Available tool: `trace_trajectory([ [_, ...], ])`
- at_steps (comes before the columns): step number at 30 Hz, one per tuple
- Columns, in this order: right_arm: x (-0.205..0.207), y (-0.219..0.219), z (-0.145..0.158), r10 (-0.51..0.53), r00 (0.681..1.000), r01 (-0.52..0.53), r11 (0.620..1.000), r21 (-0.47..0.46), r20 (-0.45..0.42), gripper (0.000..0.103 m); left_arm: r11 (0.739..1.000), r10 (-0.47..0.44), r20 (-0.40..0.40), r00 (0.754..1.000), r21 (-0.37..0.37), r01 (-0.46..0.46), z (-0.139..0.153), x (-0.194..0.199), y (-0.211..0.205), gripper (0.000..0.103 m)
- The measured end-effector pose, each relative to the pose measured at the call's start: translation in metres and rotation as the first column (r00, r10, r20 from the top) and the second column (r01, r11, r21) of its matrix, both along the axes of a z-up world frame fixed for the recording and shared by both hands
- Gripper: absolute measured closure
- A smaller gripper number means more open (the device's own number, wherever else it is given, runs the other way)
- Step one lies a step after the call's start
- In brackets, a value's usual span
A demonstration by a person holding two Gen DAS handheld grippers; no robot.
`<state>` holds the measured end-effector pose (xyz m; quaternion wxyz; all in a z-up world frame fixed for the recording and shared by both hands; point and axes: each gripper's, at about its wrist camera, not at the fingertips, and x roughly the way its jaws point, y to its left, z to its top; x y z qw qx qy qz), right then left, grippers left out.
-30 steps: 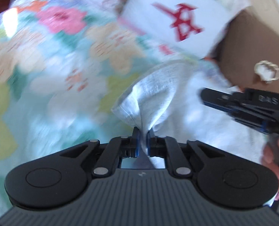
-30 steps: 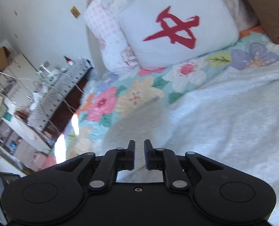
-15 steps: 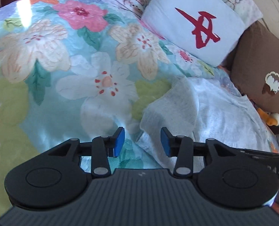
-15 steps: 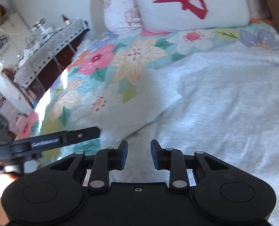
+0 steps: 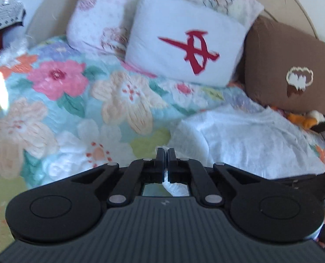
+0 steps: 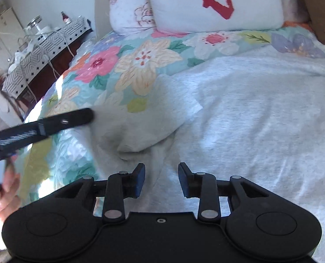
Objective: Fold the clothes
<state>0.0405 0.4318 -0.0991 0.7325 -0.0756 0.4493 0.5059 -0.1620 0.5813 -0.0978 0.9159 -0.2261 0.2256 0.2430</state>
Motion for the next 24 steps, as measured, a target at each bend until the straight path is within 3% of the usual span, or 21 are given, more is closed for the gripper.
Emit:
trace_trajectory([
  [3, 0.004, 0.003, -0.002, -0.023, 1.000, 0.023, 0.999, 0.023, -0.021, 0.065, 0.998, 0.049, -0.023, 0.999, -0.043, -0.050, -0.004, -0.009, 0.004, 0.103],
  [6, 0.004, 0.013, 0.005, -0.029, 0.999, 0.030, 0.999, 0.045, -0.018, 0.063, 0.987, 0.071, -0.058, 0.996, -0.139, -0.079, -0.025, -0.013, 0.013, 0.103],
  [9, 0.009, 0.022, 0.011, -0.059, 0.998, 0.060, 0.996, 0.059, -0.030, 0.048, 0.970, 0.075, -0.070, 0.995, -0.225, -0.089, -0.045, -0.018, 0.019, 0.103],
  [12, 0.018, 0.036, 0.011, -0.081, 0.997, 0.081, 0.996, 0.023, -0.020, 0.047, 0.962, 0.074, -0.080, 0.994, -0.257, -0.092, -0.055, -0.019, 0.020, 0.101],
  [14, 0.022, 0.047, 0.007, -0.082, 0.996, 0.082, 0.996, -0.017, -0.019, 0.044, 0.960, 0.081, -0.091, 0.993, -0.262, -0.102, -0.059, -0.019, 0.019, 0.092],
  [15, 0.025, 0.052, 0.004, -0.089, 0.996, 0.088, 0.996, -0.032, -0.016, 0.044, 0.957, 0.072, -0.099, 0.992, -0.273, -0.096, -0.062, -0.017, 0.020, 0.075],
  [16, 0.027, 0.057, -0.001, -0.102, 0.995, 0.101, 0.994, -0.046, -0.012, 0.043, 0.955, 0.062, -0.107, 0.992, -0.283, -0.090, -0.064, -0.015, 0.020, 0.044],
  [18, 0.028, 0.065, -0.012, -0.131, 0.991, 0.131, 0.990, -0.061, 0.003, 0.043, 0.963, 0.029, -0.107, 0.994, -0.265, -0.057, -0.066, -0.008, 0.016, 0.025],
  [19, 0.026, 0.068, -0.015, -0.135, 0.990, 0.136, 0.990, -0.046, 0.028, 0.045, 0.968, 0.009, -0.104, 0.995, -0.247, -0.035, -0.067, -0.003, 0.013, 0.030],
  [20, 0.023, 0.070, -0.016, -0.131, 0.990, 0.133, 0.991, -0.026, 0.058, 0.064, 0.973, 0.005, -0.107, 0.994, -0.231, -0.030, -0.067, -0.002, 0.010, 0.043],
  [21, 0.020, 0.071, -0.014, -0.117, 0.990, 0.118, 0.993, -0.007, 0.080, 0.073, 0.975, 0.025, -0.116, 0.993, -0.216, -0.050, -0.065, -0.004, 0.007, 0.086],
  [22, 0.018, 0.073, -0.011, -0.086, 0.993, 0.085, 0.996, 0.021, 0.083, 0.095, 0.977, 0.044, -0.126, 0.991, -0.202, -0.069, -0.063, -0.006, 0.003, 0.099],
  [24, 0.013, 0.075, -0.002, -0.047, 0.994, 0.038, 0.995, 0.088, 0.094, 0.096, 0.979, 0.084, -0.144, 0.986, -0.172, -0.108, -0.059, -0.011, -0.004, 0.099],
])
